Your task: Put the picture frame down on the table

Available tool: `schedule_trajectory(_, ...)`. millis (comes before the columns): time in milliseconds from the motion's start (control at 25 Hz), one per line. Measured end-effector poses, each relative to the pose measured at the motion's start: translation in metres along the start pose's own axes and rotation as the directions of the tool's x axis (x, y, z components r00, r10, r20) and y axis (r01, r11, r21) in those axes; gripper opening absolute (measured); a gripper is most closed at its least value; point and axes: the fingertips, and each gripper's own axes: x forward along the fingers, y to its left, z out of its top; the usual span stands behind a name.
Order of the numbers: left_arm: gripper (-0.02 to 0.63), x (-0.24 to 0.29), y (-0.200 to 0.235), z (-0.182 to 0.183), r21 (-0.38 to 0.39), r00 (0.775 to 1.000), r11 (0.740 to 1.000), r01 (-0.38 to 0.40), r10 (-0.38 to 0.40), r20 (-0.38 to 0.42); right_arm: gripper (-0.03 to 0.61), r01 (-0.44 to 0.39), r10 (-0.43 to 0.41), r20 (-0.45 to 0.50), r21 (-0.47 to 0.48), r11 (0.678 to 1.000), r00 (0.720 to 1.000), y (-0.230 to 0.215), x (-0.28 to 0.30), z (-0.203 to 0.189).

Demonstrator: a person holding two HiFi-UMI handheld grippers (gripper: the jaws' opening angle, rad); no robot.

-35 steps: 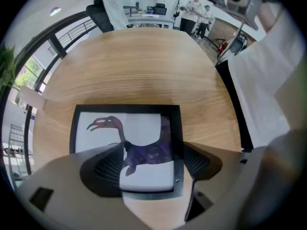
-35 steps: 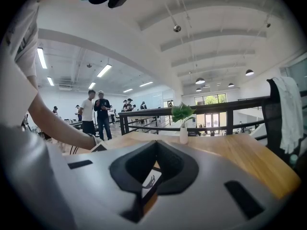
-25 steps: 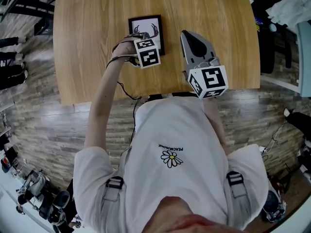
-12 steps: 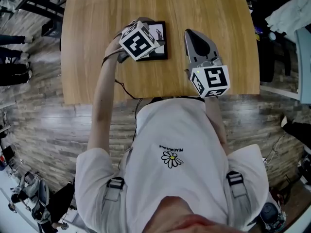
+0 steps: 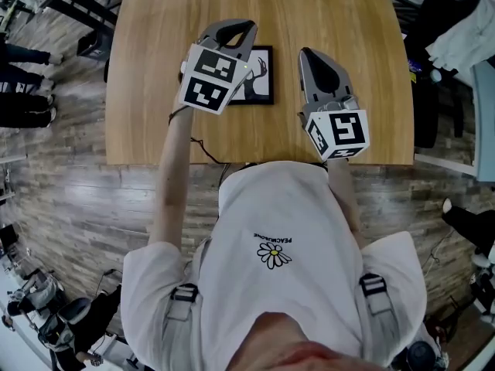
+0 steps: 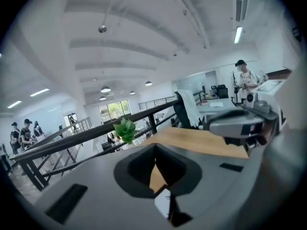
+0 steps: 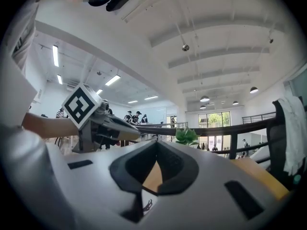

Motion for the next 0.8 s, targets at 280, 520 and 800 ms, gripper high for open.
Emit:
schedule_trajectory(280, 0.014, -0.059, 0.007, 0.029, -0.275, 0.941, 0.956, -0.101, 0.181, 0.284, -0.006, 0.005, -0.005, -0.009, -0.015, 1.0, 1.0, 0.004, 0.002, -0.003)
schedule_trajectory(520, 0.014, -0.105, 0.018, 0.01, -0.369, 0.802, 0.847, -0.382, 0.502, 0.324, -0.006, 0.043, -0.043, -0.006, -0.031, 0.999, 0.999, 0.002, -0.003, -0.007)
schedule_trajectory(800, 0.014, -0.117, 0.014, -0.004, -0.34, 0.771, 0.816, -0.468, 0.565, 0.294, -0.006, 0.1, -0.099, 0.019, -0.031, 0.995, 0.995, -0.007, -0.014, -0.008)
